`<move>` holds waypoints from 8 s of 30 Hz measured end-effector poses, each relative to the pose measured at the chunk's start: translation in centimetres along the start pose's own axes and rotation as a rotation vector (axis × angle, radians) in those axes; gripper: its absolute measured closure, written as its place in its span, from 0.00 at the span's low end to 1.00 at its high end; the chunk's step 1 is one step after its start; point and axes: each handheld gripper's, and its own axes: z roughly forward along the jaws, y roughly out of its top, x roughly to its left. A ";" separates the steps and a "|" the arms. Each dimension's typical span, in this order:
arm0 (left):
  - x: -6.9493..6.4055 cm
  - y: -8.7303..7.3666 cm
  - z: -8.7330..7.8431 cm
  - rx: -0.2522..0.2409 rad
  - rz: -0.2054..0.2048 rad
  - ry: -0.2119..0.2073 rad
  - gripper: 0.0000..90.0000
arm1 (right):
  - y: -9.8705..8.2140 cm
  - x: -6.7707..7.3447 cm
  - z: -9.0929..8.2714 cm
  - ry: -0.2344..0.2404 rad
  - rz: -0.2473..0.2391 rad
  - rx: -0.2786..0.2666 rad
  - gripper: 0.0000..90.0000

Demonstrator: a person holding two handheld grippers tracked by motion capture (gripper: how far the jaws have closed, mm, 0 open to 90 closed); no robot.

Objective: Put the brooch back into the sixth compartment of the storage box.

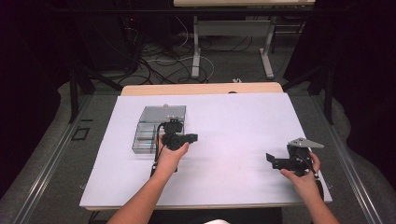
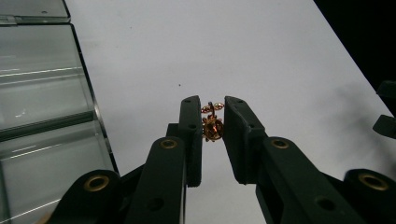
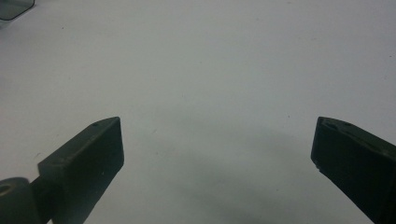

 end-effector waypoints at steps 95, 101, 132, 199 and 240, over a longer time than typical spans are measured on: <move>7.2 -1.9 0.1 0.043 -0.143 0.101 0.86 | 0.0 0.0 0.0 -0.002 0.004 0.004 0.03; 7.3 -1.9 0.0 0.040 -0.135 0.100 0.84 | -0.1 0.0 0.0 0.002 0.002 0.003 0.03; 6.6 -1.7 -0.9 -0.028 -0.111 0.053 0.70 | -0.1 -0.1 0.0 -0.001 0.000 0.003 0.03; 5.0 -0.2 -5.8 -0.168 0.173 -0.027 0.12 | 0.2 0.1 0.3 0.005 0.007 0.004 0.03; 14.8 -7.1 -11.0 -0.281 0.065 0.175 0.02 | 0.1 0.1 0.5 0.001 0.008 0.007 0.03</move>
